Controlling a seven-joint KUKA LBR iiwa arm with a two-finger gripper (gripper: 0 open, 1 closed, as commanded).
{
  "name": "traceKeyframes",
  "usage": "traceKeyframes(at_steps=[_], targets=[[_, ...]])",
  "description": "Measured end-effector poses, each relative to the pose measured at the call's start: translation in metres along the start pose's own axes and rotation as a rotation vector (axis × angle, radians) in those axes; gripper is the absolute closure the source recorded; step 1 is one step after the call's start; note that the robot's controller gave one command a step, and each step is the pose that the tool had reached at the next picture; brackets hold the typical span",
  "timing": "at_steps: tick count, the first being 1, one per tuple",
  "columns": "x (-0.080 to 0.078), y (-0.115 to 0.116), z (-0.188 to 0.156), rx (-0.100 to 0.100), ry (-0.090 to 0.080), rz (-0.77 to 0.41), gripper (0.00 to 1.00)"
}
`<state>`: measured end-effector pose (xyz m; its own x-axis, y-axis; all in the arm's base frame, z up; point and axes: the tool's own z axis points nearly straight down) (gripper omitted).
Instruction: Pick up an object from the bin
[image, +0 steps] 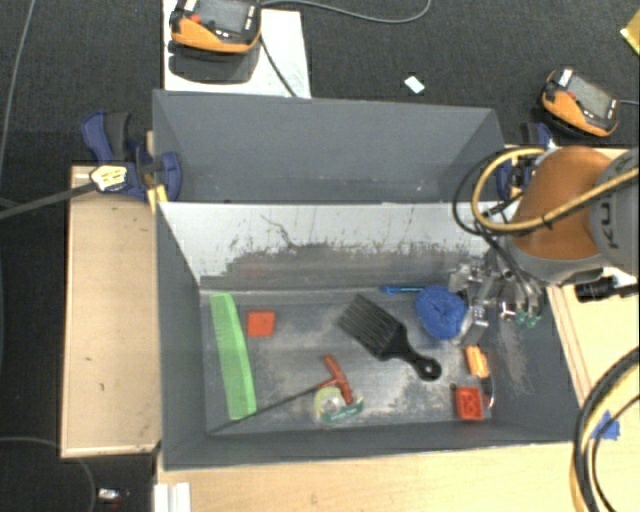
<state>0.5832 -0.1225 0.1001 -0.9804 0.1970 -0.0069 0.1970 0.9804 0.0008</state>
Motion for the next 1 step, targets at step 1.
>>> traceKeyframes(at_steps=[1], targets=[[0.0012,0.0035,-0.0118,0.000,-0.002,0.035,0.00]])
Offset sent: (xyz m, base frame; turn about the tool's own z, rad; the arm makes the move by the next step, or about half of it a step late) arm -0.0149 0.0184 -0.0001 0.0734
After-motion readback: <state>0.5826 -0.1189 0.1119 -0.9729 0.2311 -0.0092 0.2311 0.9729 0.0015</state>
